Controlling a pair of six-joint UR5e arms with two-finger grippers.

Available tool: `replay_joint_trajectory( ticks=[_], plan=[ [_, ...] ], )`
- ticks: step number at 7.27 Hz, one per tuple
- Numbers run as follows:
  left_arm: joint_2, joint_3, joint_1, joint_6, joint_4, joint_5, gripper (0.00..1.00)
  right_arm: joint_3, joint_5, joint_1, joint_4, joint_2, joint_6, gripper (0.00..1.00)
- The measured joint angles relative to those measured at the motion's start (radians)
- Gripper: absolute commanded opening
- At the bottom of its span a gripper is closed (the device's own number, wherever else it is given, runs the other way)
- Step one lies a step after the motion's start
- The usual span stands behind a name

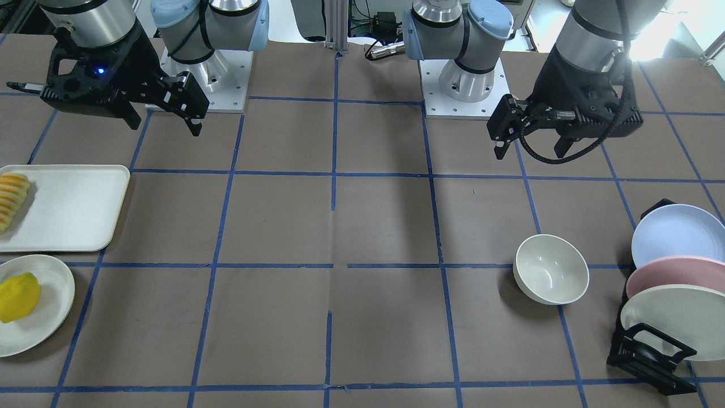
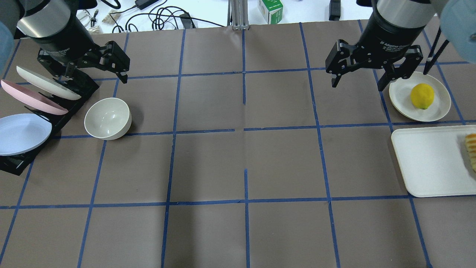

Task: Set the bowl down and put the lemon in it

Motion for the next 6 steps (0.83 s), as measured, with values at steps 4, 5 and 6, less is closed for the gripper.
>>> replay_joint_trajectory(
  ticks=[4,5,6],
  plan=[
    [-0.005,0.002,0.006,-0.001,0.034,-0.008,1.00,0.004,-0.001,0.000,-0.001,-0.001,-0.002,1.00],
    [-0.004,0.002,0.006,-0.001,0.038,-0.007,1.00,0.004,-0.002,-0.002,-0.002,-0.001,-0.007,1.00],
    [-0.002,0.001,0.007,-0.001,0.039,-0.007,1.00,0.005,-0.003,-0.008,-0.003,0.002,-0.010,1.00]
  ],
)
